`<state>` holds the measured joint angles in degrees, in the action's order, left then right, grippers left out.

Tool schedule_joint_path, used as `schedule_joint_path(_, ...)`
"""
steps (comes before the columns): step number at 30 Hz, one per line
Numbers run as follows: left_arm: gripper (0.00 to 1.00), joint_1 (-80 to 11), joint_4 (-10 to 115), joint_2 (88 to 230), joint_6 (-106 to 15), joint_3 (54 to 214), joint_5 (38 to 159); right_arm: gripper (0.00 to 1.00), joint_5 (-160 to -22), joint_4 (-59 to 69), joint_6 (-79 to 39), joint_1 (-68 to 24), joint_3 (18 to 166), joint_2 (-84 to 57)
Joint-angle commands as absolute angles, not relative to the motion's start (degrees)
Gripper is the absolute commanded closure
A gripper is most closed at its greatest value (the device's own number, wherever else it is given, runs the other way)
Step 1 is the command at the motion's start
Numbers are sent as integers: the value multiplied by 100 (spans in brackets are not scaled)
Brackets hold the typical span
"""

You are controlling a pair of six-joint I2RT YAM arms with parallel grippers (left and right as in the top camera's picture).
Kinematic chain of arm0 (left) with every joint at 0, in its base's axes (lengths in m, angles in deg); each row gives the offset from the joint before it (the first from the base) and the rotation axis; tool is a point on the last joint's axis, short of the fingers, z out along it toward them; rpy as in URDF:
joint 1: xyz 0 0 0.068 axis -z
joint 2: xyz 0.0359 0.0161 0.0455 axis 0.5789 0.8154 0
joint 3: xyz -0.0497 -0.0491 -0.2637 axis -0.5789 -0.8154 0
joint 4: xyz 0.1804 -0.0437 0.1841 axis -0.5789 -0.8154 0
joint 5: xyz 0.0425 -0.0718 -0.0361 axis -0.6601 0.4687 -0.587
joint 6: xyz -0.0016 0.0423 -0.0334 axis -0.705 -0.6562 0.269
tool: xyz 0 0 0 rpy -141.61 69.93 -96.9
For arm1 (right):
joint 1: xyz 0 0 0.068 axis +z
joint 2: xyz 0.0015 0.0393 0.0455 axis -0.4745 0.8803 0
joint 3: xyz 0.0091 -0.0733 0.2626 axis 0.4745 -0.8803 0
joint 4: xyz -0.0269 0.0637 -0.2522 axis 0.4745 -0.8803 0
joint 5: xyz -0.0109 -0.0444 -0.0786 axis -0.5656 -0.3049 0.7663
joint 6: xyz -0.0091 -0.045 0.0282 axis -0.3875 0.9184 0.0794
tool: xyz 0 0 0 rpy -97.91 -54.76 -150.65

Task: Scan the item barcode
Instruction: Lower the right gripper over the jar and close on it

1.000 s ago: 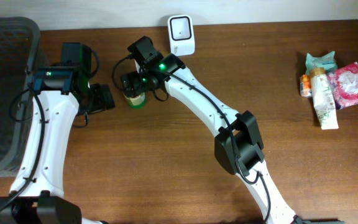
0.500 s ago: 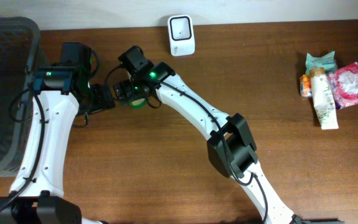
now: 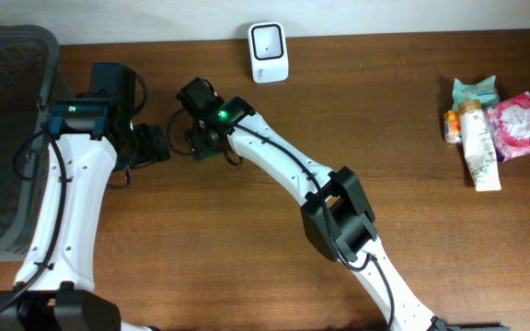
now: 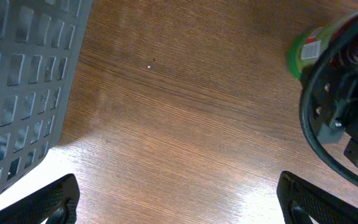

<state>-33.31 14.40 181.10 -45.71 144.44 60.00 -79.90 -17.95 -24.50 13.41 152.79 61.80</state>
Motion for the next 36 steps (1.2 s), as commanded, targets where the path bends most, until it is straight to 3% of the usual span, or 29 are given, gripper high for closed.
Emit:
schedule_joint_path(1, 1, -3359, 1446, 18024, -4553, 14427, 5937, 24, -7601, -2051, -2481, 1365, 15379, 6156)
schedule_joint_path(6, 1, -3357, 1446, 18024, -4553, 14427, 5937, 26, -7260, -2510, -2479, 1365, 15381, 5961)
schedule_joint_path(10, 1, -3357, 1446, 18024, -4553, 14427, 5937, 21, -7343, -2322, -2476, 1365, 15454, 5679)
schedule_joint_path(13, 1, -3357, 1446, 18024, -4553, 14427, 5937, 7, -7830, -2070, -2452, 1365, 15635, 5638)
schedule_joint_path(18, 1, -3357, 1446, 18024, -4553, 14429, 5937, 1, -8274, -1581, -2457, 1365, 15633, 5638)
schedule_joint_path(36, 1, -3357, 1446, 18024, -4553, 14427, 5937, 1, -7472, -978, -2455, 1350, 15392, 6322)
